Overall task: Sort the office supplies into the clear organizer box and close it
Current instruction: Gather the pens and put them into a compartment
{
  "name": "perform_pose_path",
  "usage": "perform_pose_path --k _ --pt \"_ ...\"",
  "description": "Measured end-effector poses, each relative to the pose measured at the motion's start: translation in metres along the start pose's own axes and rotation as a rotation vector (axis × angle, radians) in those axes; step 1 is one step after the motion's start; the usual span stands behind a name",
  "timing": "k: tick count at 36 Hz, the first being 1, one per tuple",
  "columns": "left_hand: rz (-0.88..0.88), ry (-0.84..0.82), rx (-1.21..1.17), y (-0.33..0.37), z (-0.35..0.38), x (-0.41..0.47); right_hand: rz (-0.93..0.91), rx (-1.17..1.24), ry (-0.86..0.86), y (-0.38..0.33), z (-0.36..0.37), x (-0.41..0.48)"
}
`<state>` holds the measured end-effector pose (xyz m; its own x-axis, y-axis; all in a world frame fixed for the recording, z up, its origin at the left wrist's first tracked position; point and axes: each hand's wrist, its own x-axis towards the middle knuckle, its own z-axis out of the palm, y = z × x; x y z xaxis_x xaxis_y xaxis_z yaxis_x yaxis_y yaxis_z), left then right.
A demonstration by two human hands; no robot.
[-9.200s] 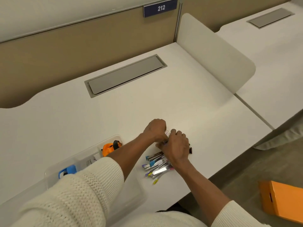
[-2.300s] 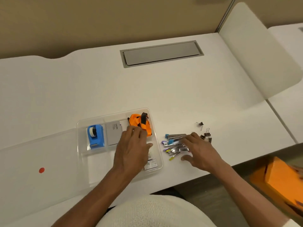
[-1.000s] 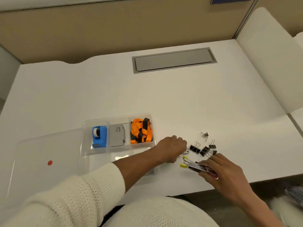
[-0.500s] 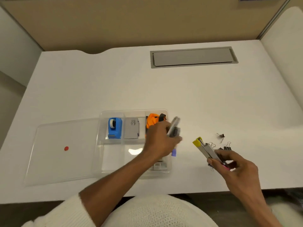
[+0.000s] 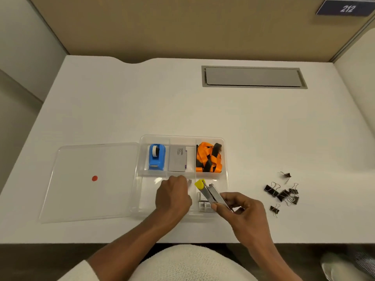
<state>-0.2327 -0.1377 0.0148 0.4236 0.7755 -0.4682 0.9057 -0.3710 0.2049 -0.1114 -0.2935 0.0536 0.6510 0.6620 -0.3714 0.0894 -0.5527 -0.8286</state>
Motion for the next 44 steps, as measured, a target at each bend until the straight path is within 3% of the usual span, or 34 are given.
perform_pose_path --k 12,17,23,29,36,39,44 --pt "0.082 0.069 -0.055 -0.006 0.019 0.003 0.084 -0.124 0.051 -0.004 0.029 -0.012" --pt "0.081 0.003 -0.100 -0.022 0.002 -0.007 0.087 -0.136 0.126 -0.002 0.043 -0.013" --pt "0.183 -0.136 -0.402 -0.058 -0.024 -0.016 0.057 -0.172 0.191 -0.003 0.065 -0.009" --pt "0.094 0.147 -0.437 -0.101 -0.029 -0.020 -0.028 -0.274 0.216 -0.012 0.089 -0.001" --pt "-0.021 0.533 -0.283 -0.131 -0.033 -0.021 -0.170 -0.620 0.209 -0.019 0.113 0.002" --pt "-0.084 0.533 -0.272 -0.141 -0.037 -0.016 -0.172 -0.771 0.187 -0.019 0.110 -0.003" --pt "-0.142 0.391 -0.377 -0.153 -0.038 -0.003 -0.166 -0.852 0.141 -0.022 0.101 -0.009"
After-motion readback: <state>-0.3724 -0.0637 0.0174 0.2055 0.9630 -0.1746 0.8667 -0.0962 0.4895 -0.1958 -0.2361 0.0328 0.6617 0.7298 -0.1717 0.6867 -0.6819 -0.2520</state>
